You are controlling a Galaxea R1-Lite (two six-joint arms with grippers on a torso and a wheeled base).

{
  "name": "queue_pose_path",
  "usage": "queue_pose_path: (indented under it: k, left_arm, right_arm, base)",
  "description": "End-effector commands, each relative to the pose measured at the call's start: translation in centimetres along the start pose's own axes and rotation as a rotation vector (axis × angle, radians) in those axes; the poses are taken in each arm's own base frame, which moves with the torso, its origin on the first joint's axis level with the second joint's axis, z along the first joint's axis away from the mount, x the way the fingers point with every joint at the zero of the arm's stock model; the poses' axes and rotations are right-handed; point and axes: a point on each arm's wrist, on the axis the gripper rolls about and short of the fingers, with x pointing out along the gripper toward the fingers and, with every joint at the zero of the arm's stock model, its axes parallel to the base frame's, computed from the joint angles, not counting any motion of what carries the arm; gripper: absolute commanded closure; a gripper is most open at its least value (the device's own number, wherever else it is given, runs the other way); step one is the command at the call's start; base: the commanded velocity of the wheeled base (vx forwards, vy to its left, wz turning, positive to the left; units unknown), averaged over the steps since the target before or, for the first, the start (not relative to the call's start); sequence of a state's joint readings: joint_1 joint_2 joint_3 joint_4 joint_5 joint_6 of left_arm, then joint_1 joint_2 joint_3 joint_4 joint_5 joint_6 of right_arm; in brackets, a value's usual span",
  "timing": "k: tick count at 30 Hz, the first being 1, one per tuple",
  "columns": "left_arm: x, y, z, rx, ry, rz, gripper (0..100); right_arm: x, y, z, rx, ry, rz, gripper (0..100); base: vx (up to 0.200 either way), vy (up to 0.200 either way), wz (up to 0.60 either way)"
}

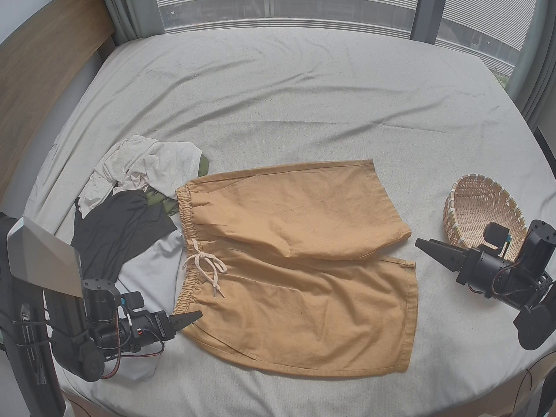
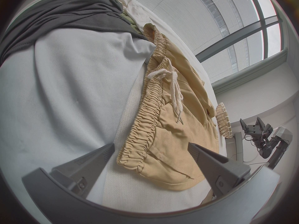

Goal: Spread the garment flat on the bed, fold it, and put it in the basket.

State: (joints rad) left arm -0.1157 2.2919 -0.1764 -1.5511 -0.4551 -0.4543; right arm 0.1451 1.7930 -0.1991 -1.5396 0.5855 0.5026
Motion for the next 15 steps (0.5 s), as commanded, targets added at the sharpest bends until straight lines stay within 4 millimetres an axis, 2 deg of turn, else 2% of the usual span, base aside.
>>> queue_pose_path:
  k: [1,7,11,15]
  left_arm:
    - [0.0,0.1,0.1,-0.001,-0.005,-0.001,100]
    - [-0.2,-0.2,0.5,0.006,-0.021,-0.007,100]
    - [-0.3,-0.5,0.6,0.014,-0.026,-0.016,100]
    - [-0.5,-0.8,0.7,0.021,-0.033,-0.024,100]
  right_arm:
    - [0.0,-0.1,0.0,0.001,0.002,-0.001,0]
    - [0.0,-0.2,-0.2,0.003,0.006,-0.009,0]
    - [-0.2,-1.4,-0.7,0.024,0.025,-0.054,0]
    - [-0.7,-2.4,-2.4,0.036,0.091,-0.100,0]
  base:
    - [0.000,0.000,0.00]
    - [0.000,0.000,0.00]
    - [0.000,0.000,0.00]
    - [0.000,0.000,0.00]
